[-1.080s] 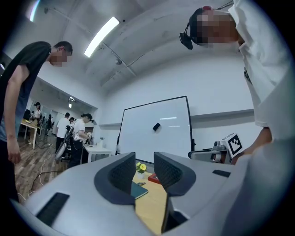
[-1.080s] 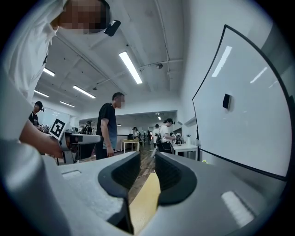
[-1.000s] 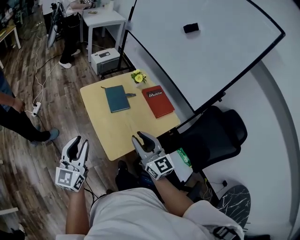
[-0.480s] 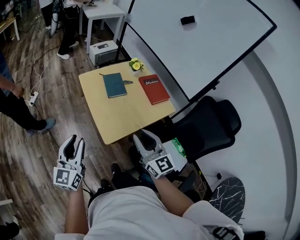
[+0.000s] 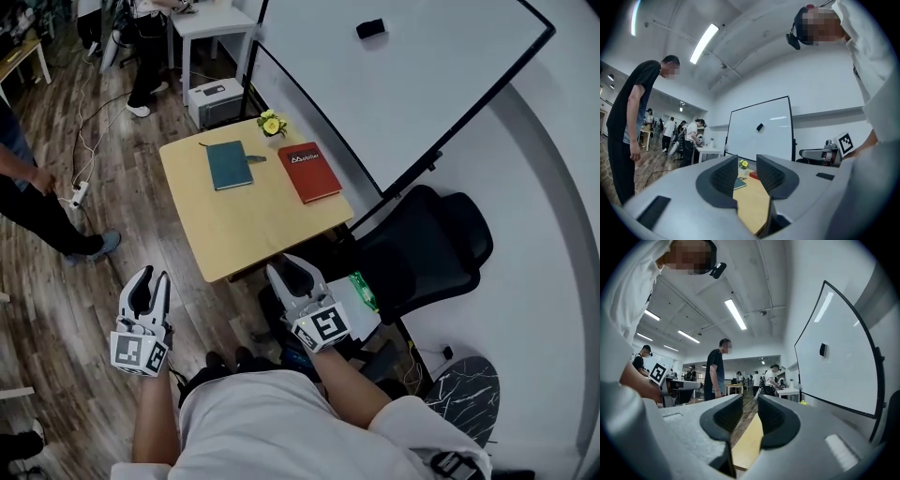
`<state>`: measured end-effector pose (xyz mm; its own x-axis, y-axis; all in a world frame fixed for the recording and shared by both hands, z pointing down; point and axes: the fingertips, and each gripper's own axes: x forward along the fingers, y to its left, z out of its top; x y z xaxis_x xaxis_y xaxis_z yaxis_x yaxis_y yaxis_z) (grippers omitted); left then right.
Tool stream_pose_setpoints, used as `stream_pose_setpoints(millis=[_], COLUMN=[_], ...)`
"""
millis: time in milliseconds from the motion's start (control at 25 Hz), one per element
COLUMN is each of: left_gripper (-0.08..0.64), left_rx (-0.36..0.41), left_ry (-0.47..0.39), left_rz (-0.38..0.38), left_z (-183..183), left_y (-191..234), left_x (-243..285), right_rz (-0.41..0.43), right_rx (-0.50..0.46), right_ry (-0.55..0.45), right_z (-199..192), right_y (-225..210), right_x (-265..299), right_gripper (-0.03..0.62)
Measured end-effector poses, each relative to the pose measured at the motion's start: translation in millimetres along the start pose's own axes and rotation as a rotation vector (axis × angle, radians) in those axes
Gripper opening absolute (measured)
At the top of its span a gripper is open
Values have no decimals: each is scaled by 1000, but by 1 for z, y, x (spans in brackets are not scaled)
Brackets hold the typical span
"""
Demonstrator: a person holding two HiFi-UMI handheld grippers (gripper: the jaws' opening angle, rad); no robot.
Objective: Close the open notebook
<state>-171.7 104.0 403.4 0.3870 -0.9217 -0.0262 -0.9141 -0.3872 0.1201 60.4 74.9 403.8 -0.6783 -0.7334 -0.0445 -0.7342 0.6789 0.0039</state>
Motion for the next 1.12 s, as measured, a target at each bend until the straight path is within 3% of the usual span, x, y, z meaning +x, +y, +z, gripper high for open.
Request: stream_pose_setpoints(millis=[520, 1120], left_gripper=[126, 121], left_rx=[12, 33], left_ry=[1, 6], left_rz=[11, 24], left_z=[-11, -11], left_y=[-36, -46], left_x=[7, 10], right_rz=[0, -15], right_rx=[-22, -7], right_ry=[11, 4], right_z=[-14, -16], right_y=[-17, -30], right_x=[-26, -32], right_gripper=[101, 101])
